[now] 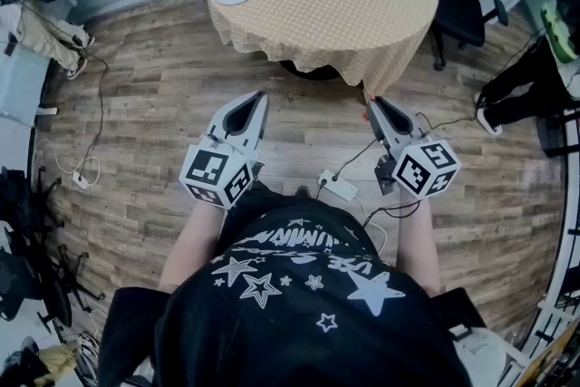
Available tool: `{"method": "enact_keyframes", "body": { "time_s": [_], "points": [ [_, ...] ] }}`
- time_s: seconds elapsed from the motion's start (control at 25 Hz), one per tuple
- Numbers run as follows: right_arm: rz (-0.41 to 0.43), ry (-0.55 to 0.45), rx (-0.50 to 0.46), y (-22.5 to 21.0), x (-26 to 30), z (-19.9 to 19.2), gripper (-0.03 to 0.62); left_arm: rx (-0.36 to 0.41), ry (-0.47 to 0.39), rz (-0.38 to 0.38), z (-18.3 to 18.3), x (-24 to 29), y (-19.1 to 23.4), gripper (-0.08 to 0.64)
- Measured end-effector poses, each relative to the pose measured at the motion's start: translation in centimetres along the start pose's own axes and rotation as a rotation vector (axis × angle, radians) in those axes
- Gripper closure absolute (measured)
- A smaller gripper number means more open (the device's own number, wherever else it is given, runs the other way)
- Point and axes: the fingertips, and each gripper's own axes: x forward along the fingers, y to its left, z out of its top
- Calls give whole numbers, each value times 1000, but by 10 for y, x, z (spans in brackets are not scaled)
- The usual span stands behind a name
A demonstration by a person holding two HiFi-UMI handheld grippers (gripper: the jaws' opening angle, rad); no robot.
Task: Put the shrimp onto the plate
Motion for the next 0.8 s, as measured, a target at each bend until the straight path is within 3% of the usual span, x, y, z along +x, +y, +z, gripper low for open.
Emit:
{"method": "enact_keyframes", "body": {
  "time_s": [0.8],
  "points": [
    [44,-14,30,11,4,-11,546,-10,36,41,-20,-22,-2,552]
  ]
}}
